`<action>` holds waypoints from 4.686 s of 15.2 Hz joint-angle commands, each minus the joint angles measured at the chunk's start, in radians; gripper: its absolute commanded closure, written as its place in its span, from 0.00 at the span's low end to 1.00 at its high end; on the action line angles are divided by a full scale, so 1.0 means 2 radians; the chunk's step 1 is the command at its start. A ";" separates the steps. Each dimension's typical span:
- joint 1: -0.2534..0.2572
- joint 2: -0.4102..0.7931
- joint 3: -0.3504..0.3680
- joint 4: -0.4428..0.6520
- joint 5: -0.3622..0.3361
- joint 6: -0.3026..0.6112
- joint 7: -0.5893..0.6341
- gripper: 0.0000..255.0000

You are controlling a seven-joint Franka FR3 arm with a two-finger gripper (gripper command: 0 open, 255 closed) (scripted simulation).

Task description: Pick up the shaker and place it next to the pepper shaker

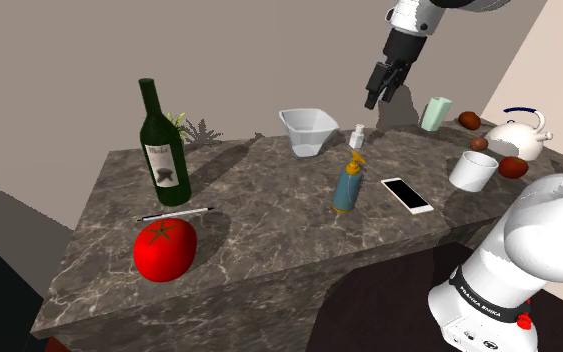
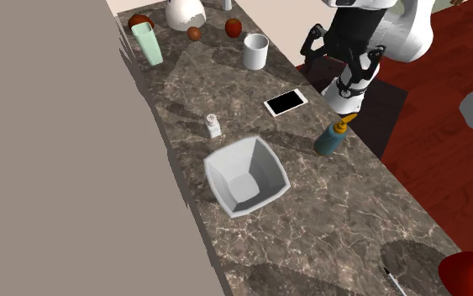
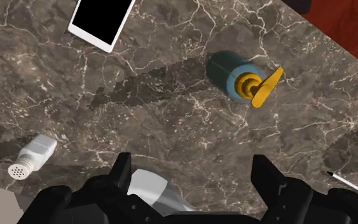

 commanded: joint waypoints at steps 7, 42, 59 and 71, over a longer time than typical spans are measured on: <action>-0.017 0.091 -0.062 0.004 -0.018 0.091 -0.078 0.00; -0.052 0.404 -0.157 0.139 0.103 0.255 -0.296 1.00; -0.047 0.369 -0.162 0.168 0.076 0.196 -0.275 1.00; -0.045 0.341 -0.164 0.219 0.056 0.121 -0.257 1.00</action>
